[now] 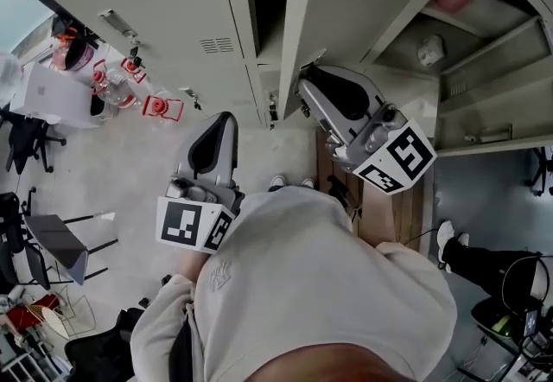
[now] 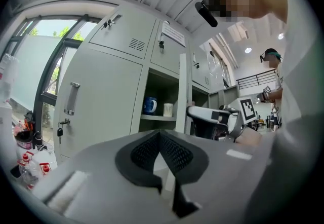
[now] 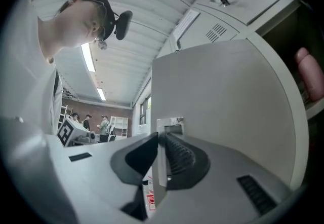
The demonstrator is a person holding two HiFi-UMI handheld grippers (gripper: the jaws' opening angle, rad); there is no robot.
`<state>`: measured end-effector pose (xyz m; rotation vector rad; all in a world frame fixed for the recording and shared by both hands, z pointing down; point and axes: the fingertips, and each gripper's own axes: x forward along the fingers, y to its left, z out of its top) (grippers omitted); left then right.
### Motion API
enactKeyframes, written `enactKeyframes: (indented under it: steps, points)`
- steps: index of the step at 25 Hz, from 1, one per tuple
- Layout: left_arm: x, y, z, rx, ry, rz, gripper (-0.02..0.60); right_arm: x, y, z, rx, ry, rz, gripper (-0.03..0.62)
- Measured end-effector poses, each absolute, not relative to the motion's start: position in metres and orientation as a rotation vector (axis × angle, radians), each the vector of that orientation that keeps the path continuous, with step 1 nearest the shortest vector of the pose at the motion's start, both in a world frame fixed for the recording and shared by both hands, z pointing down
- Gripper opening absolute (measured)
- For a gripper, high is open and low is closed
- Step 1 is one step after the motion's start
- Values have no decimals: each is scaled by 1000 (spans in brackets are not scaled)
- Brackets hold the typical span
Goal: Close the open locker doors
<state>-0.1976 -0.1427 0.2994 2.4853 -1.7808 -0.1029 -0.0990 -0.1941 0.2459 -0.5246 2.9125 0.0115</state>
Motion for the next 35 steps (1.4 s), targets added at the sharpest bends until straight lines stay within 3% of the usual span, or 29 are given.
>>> enactKeyframes:
  steps: [16, 35]
  points:
    - [-225, -146, 299, 2407, -1881, -106, -2, -155, -266, 247, -613, 2901, 34, 28]
    - [-241, -143, 298, 2344, -1962, -110, -2, -176, -326, 250, -935, 2873, 95, 27]
